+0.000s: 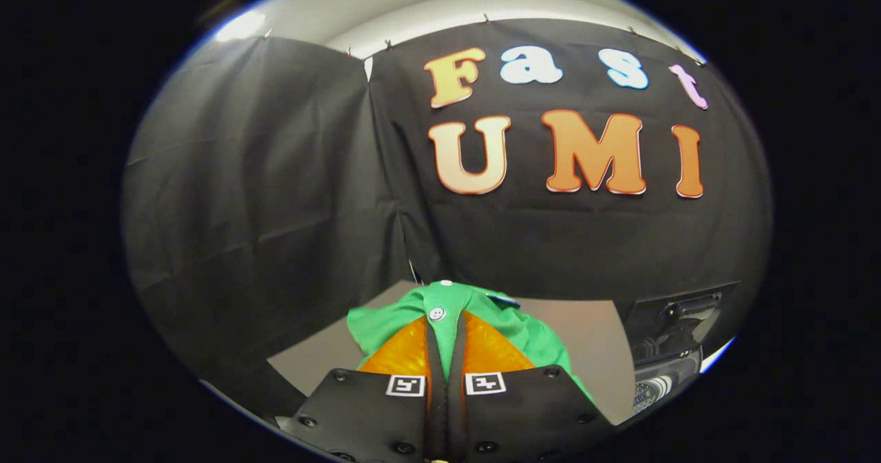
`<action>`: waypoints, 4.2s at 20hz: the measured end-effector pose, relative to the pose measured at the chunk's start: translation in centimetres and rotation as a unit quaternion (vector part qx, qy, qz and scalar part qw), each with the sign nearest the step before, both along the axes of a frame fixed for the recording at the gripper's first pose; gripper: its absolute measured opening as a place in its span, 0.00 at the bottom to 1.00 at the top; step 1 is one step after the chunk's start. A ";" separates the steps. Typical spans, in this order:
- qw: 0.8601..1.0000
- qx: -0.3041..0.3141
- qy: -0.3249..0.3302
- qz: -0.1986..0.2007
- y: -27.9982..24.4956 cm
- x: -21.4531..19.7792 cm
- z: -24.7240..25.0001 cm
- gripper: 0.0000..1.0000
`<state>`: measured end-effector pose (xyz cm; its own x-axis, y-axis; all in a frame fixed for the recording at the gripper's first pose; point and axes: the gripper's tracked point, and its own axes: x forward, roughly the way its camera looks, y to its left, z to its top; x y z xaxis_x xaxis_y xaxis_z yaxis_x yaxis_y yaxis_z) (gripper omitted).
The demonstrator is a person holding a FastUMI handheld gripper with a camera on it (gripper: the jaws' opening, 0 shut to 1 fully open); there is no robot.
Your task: Put the clothes into the washing machine and then close the washing machine lid.
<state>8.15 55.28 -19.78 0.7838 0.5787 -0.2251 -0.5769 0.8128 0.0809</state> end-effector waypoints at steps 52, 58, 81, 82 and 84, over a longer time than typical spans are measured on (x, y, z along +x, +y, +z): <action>0.916 -0.155 0.328 -0.173 -42.8 16.7 -38.9 0.08; 0.916 -0.151 0.337 -0.159 -42.2 16.5 -39.2 0.44; 0.981 -0.014 0.047 -0.188 -42.1 21.1 -4.7 0.98; 0.981 -0.014 0.042 -0.189 -41.8 22.2 -4.0 0.98; 0.982 -0.006 0.046 -0.183 -40.3 24.8 -3.5 0.99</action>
